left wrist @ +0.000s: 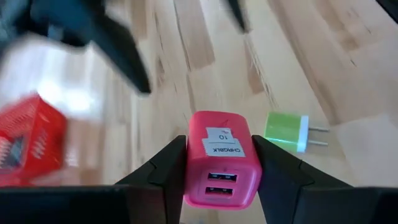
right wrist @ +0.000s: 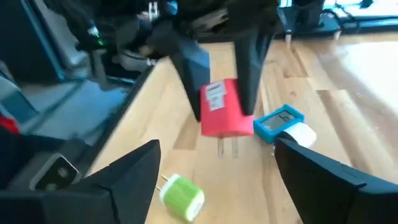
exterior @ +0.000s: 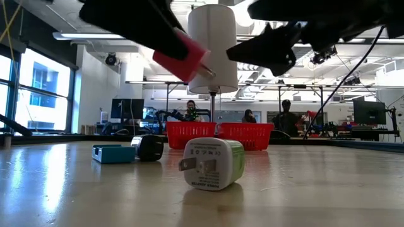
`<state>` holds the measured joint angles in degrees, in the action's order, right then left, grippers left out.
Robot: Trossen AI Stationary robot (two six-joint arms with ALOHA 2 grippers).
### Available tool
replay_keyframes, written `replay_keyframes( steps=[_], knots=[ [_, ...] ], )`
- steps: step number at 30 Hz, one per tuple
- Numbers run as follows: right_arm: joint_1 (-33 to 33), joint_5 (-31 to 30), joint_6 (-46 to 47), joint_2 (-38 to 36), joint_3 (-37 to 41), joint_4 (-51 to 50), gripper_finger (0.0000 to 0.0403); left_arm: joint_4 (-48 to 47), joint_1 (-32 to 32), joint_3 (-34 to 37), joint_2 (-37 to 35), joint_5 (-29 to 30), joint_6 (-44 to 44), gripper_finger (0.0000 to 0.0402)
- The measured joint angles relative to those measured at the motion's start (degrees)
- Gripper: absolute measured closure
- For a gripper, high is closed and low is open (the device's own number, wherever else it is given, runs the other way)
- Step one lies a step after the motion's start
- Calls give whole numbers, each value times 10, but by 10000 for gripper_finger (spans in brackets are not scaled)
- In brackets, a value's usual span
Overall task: Pick & Place Office items
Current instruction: Put the pink charger adapter into the left red bin
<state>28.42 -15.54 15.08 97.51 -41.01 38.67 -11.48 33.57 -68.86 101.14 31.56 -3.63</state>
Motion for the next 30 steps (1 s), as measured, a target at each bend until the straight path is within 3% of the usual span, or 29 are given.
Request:
replay_keyframes(
  steps=[8,18,23,30],
  knots=[
    [24,-113,-29,0,0,-21,117,-70,-69,-59,0,-123,-108,259],
    [4,-54,57,0,0,-55,137,-59,-128,-61,1,-210,-141,259],
    [-1,-53,84,0,0,-62,137,-34,-133,-62,21,-243,-140,259],
    [-7,-38,106,1,0,-79,137,-36,-140,-68,37,-254,-140,257]
  ],
)
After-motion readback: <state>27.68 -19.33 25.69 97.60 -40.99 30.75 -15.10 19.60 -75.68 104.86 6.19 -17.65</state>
